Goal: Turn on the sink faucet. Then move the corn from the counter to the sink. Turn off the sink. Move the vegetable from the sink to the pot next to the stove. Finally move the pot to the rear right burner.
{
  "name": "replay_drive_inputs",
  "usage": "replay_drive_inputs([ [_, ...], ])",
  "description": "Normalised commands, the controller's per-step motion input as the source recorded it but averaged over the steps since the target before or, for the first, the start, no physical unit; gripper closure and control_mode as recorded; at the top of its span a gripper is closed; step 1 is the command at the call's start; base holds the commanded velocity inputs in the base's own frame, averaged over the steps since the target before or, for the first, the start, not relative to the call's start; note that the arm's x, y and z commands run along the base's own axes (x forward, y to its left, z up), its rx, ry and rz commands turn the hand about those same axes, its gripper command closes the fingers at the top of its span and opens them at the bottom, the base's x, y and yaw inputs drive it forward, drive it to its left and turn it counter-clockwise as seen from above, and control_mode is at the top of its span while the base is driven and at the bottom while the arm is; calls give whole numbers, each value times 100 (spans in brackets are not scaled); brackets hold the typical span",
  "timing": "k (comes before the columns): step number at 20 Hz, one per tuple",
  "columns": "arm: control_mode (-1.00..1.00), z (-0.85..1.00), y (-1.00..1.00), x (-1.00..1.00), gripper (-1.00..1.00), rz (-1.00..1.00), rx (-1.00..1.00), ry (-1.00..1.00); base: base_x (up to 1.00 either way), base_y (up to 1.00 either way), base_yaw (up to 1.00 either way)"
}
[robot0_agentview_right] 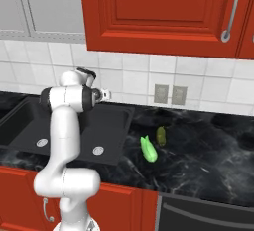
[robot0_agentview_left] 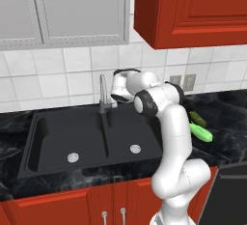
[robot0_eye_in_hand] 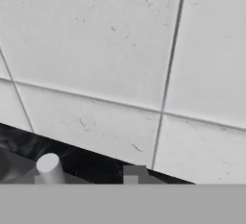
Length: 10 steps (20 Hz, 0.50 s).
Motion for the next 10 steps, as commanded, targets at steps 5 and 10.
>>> replay_drive_inputs([
  [5,-100,-49,-94,0,100,-7,8,0,0,0,0],
  [10,-100,-48,-97,0,100,-1,10,0,0,0,0],
])
